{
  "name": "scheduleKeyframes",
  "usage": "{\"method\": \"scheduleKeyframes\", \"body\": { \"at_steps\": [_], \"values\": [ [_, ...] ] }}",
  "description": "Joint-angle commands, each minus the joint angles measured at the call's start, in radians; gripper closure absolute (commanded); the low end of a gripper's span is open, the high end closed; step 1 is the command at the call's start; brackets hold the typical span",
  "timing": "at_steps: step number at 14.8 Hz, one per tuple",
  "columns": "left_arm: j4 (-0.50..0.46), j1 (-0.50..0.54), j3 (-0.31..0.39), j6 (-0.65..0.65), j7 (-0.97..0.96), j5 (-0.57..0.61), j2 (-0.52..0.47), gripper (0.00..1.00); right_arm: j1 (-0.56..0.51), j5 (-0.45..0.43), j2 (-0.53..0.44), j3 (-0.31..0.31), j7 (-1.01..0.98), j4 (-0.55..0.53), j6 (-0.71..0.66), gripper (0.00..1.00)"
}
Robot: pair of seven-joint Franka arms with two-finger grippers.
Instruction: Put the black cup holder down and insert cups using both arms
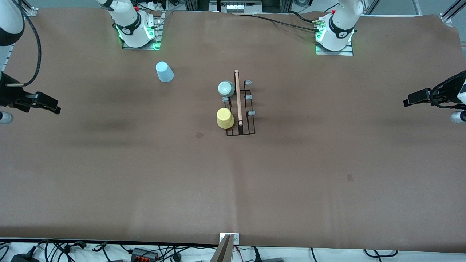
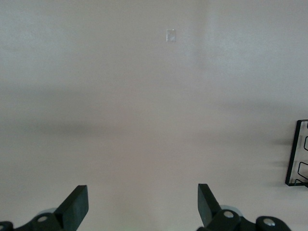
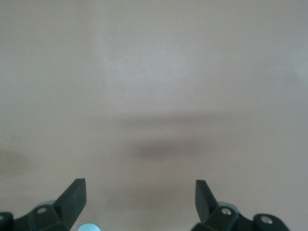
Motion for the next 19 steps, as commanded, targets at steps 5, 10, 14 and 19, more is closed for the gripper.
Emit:
{"method": "scheduleKeyframes", "body": {
  "at_steps": [5, 10, 14, 19],
  "values": [
    [0.015, 0.010, -0.004, -0.011, 0.023, -0.020, 0.008, 0.00, -0.003, -0.013, -0.109, 0.002, -0.010, -0.095, -0.009, 0.00],
    [0.015, 0.010, -0.004, -0.011, 0.023, -0.020, 0.007, 0.00, -0.004, -0.008, -0.109, 0.001, -0.010, -0.070, -0.039, 0.00],
    [0.017, 0.010, -0.004, -0.011, 0.023, -0.020, 0.008, 0.00, -0.003, -0.002, -0.110, 0.004, -0.010, -0.070, -0.061, 0.00],
    [0.015, 0.010, -0.004, -0.011, 0.024, -0.020, 0.008, 0.00, -0.003, -0.002, -0.112, 0.004, -0.011, -0.072, -0.053, 0.00]
  ]
}}
